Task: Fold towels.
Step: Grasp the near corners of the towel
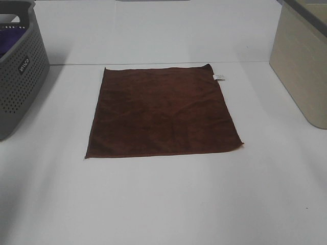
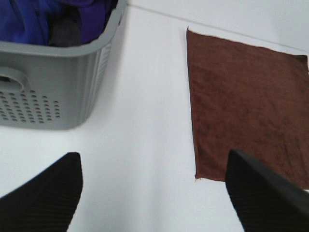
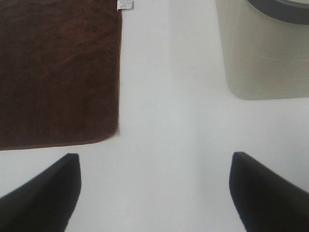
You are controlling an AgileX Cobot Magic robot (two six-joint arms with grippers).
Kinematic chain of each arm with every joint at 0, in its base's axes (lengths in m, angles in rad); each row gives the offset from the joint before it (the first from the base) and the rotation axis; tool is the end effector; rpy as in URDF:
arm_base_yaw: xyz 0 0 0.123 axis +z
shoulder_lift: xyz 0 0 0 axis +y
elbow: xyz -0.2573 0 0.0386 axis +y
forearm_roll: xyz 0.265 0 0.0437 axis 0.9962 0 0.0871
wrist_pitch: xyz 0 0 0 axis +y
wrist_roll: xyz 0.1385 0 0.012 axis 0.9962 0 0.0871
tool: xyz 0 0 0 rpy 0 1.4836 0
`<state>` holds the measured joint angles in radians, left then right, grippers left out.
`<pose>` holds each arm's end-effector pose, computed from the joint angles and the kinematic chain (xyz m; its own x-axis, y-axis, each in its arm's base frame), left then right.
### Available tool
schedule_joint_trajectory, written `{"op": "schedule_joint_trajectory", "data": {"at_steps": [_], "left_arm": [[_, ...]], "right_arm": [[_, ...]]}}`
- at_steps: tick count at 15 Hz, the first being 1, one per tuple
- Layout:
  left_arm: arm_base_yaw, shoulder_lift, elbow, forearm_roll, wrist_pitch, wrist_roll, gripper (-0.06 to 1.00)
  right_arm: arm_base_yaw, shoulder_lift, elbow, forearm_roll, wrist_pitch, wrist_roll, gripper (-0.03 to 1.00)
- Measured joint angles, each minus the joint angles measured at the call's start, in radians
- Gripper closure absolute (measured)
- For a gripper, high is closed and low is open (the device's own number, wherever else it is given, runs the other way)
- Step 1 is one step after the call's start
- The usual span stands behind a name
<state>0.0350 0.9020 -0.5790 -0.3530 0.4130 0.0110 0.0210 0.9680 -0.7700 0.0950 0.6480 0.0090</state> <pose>0.2480 -0.0107 0.2254 -0.5808 -0.3268 -0.7455 -0.1072 0.9386 -0.3280 0.2550 0.0133 0.2522 -0.6892 0.0701 -0.7212 -0.0042 0.9949 0.1008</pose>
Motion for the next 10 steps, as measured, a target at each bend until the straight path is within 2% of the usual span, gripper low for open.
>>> {"op": "schedule_joint_trajectory", "data": {"at_steps": [3,5,7,8,10], "left_arm": [[0.0,0.26,-0.056,-0.109,-0.007,0.01,0.19],[0.0,0.422,-0.113,-0.215,0.017,0.084,0.19],[0.0,0.557,-0.181,-0.383,0.078,0.217,0.19],[0.0,0.618,-0.215,-0.474,0.106,0.298,0.19],[0.0,0.721,-0.26,-0.674,0.157,0.457,0.19]], "right_arm": [[0.0,0.266,-0.132,0.039,0.014,0.003,0.17],[0.0,0.425,-0.219,0.087,0.056,-0.028,0.18],[-0.003,0.564,-0.284,0.149,0.075,-0.09,0.18],[-0.021,0.626,-0.305,0.215,0.081,-0.134,0.19],[-0.1,0.724,-0.331,0.392,0.131,-0.313,0.2]]}}
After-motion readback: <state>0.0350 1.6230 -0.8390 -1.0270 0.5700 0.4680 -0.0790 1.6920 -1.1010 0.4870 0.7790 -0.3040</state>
